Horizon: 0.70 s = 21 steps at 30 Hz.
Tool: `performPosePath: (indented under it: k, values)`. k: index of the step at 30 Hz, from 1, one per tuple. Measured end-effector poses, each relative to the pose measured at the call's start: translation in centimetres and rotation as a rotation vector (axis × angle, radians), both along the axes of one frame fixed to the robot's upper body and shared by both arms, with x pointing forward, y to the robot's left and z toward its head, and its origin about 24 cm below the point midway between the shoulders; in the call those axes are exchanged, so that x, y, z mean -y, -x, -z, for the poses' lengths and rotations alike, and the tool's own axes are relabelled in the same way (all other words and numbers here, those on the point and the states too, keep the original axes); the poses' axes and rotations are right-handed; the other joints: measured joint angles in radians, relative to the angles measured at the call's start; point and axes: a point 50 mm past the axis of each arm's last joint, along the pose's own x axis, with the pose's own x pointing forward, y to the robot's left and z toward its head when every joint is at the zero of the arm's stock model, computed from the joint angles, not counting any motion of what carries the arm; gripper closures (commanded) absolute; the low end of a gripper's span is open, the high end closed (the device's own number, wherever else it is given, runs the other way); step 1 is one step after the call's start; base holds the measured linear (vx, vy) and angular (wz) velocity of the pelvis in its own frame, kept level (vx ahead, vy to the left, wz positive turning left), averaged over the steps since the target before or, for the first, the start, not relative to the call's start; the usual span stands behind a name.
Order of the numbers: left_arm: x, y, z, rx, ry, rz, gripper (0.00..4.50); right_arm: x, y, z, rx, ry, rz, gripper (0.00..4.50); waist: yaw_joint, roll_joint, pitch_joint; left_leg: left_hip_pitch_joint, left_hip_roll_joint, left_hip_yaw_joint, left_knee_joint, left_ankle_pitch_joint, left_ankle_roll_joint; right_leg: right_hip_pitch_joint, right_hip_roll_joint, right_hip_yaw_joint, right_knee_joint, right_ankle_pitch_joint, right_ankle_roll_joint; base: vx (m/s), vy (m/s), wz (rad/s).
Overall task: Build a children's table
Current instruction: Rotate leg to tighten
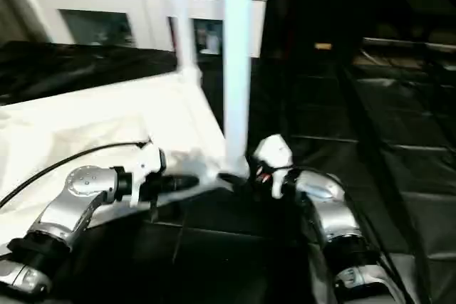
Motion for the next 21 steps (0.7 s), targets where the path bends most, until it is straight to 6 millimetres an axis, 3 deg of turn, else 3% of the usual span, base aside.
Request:
performPosePath:
  k: [7,14,21]
  values:
    - [0.07,0.04,-0.07,-0.010,-0.001,0.006,4.50,-0.10,0.23,0.11,-0.014,0.008,-0.044,0.97,0.007,0.000,0.000,0.000,0.000,0.000,0.000,0.000,0.000,-0.001,0.000,0.000,0.001,0.000,0.000,0.000,0.000,0.00]
    - [-0.07,0.08,-0.15,-0.011,-0.007,0.010,4.50,0.38,0.22,0.08,-0.025,0.018,-0.045,1.66,0.007,0.000,0.000,0.000,0.000,0.000,0.000,0.000,0.000,-0.001,0.000,0.000,0.001,0.000,0.000,0.000,0.000,0.00]
    - [-0.06,0.20,-0.12,-0.014,-0.004,0.006,4.50,0.41,0.24,0.11,-0.031,0.012,-0.049,1.85,0.007,-0.002,0.001,0.000,0.000,0.000,0.001,0.000,0.000,-0.001,0.000,0.000,0.002,0.000,0.000,0.000,0.000,0.00]
